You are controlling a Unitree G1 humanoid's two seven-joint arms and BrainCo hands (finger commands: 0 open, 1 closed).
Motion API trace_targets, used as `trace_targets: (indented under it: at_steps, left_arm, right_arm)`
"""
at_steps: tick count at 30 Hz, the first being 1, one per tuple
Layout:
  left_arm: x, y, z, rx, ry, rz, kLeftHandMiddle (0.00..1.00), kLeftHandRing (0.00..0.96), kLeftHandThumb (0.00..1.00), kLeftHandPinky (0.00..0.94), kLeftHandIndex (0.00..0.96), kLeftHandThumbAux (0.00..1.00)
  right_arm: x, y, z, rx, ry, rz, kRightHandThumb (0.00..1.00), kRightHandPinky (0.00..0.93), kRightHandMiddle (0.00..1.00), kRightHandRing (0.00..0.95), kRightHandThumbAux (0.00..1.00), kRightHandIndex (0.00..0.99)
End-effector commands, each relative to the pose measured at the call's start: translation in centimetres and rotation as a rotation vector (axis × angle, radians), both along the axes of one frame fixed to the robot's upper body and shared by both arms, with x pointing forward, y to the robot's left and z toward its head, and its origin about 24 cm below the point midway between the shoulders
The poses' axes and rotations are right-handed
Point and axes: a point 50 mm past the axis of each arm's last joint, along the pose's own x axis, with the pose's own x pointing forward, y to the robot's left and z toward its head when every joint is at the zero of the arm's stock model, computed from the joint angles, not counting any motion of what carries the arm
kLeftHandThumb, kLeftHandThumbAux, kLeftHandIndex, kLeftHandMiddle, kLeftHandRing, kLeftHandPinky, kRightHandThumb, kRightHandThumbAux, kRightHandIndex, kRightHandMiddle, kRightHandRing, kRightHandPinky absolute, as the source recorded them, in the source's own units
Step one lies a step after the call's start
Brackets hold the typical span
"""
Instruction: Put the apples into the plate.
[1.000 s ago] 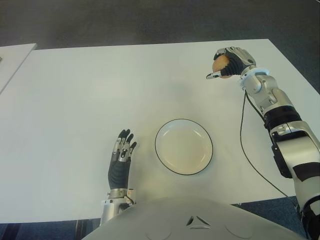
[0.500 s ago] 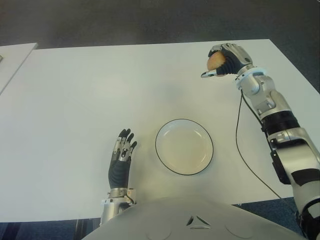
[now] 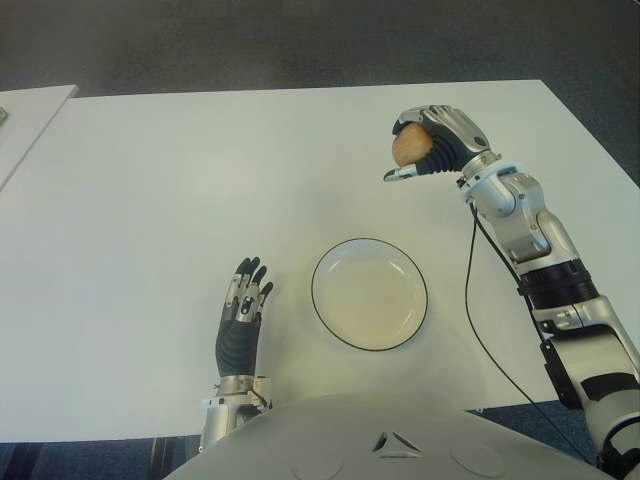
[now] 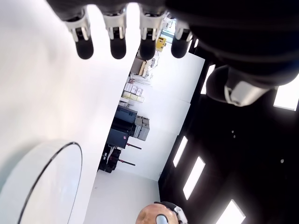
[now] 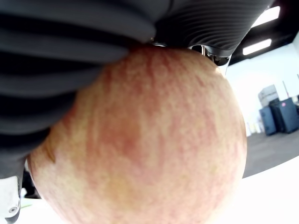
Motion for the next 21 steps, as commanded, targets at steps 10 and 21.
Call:
trace_targets:
  at_steps: [10,21]
  left_arm:
    - [0.2,-0.6,0.5,-0.009,0.0,0.001,0.016,0.0,0.061,0.03,0.015,0.342]
    - [0.0,-0.6,0.4,-0.004,0.007,-0.012,0.01,0.0,0.05,0.03,0.006,0.366]
  right_arm:
    - [-3.3,1.2,-0.3,0.002,-0.016,0.086,0.724,0.798,0.816,0.796,0.714,0.441]
    - [-5.8,2.2,0.1,0.067,-0.022,0.179,0.724,0.827,0.847,0.835,0.714,0.44]
